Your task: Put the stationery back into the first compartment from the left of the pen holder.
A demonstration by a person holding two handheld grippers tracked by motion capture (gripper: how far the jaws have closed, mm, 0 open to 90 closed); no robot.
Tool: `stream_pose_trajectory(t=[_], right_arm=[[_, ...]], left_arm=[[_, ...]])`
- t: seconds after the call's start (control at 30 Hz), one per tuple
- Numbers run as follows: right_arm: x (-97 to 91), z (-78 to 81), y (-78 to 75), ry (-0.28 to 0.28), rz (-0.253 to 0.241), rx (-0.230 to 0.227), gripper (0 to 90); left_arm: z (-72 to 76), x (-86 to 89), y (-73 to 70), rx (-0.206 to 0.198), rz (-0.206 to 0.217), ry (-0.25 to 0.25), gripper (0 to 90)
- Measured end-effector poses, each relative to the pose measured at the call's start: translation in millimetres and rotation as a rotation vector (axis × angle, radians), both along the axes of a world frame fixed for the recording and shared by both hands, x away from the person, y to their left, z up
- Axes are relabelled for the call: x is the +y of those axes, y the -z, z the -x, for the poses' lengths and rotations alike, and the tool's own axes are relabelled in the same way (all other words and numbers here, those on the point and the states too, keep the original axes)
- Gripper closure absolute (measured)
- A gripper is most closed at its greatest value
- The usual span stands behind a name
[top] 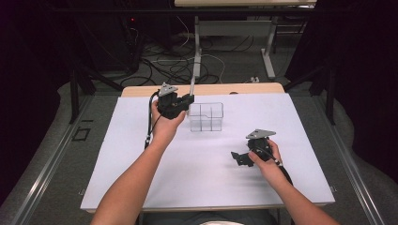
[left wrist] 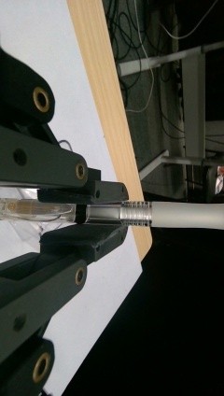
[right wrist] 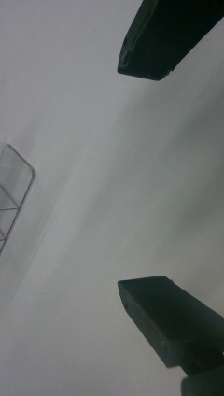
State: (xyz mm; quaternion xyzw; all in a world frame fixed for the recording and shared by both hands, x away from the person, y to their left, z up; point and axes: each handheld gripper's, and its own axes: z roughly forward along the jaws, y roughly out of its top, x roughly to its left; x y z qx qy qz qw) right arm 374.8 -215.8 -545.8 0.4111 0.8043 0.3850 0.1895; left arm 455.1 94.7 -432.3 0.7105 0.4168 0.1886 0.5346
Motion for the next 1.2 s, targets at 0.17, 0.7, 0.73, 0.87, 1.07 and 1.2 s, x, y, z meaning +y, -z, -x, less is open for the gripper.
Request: stream_pose_trajectory(t=[0.17, 0.7, 0.73, 0.87, 1.07, 1.2], right_arm=[[0.3, -0.3, 1.0, -0.007, -0.001, 0.005, 0.0], [-1.9, -0.3, 4.9, -0.015, -0.012, 0.027, 0.0], [-2.6, -0.1, 4.6, -0.019, -0.015, 0.035, 0.0], [-3.2, 0.3, 4.2, -0.001, -0.026, 0.038, 0.0], [-2.1, 0.0, 5.4, -0.015, -0.022, 0.038, 0.0], [-0.6, 0.8, 5.6, -0.017, -0.025, 0.043, 0.0]], left_arm=[[-9.6, -3.5, 4.0, 0.004, 0.006, -0.031, 79.3], [-38.9, -18.7, 18.2, 0.021, 0.010, -0.074, 79.3], [-39.9, -19.3, 18.8, 0.024, 0.008, -0.077, 79.3], [-44.1, -22.8, 22.4, 0.036, 0.022, -0.087, 79.3], [-48.3, -25.0, 29.7, 0.052, -0.004, -0.091, 79.3], [-50.0, -25.3, 34.8, 0.075, -0.015, -0.090, 79.3]])
